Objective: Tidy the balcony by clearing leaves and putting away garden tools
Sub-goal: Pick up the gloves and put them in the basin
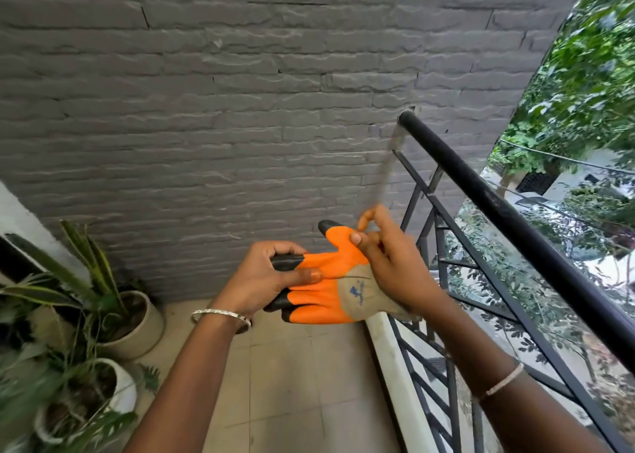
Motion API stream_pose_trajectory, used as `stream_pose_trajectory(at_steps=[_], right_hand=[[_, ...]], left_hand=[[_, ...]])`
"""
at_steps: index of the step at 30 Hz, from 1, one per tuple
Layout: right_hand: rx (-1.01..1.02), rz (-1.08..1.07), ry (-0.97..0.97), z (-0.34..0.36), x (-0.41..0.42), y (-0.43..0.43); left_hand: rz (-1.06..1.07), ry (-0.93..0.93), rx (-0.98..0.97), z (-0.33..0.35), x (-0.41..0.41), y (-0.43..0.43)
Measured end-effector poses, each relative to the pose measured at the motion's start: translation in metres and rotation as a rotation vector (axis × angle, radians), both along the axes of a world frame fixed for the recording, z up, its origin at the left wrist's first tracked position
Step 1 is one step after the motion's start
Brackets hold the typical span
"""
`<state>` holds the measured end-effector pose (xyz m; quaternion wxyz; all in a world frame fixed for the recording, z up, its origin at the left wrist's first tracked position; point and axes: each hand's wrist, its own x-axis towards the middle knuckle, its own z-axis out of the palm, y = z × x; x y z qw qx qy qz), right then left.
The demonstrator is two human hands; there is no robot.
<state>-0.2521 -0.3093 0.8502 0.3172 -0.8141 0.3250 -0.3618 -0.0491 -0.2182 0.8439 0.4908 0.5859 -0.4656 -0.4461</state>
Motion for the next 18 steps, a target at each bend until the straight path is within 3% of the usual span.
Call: stream_pose_trajectory(at_steps=[5, 7, 10, 18], right_hand=[[0.327, 0.223, -0.044, -0.001, -0.005, -0.002], [0.447, 0.281, 0.040, 0.002, -0.011, -0.001], [0.317, 0.286, 0.266, 0.007, -0.017, 0.001], [0.168, 0.151, 0.327, -0.002, -0.042, 0.006]], left_hand=[[-0.007, 0.019, 0.019, 0.001, 0.012, 0.003], [0.002, 0.015, 0.025, 0.002, 0.017, 0.003], [-0.029, -0.008, 0.009, 0.005, 0.017, 0.002], [-0.191, -0.315, -0.045, -0.001, 0.004, -0.006]])
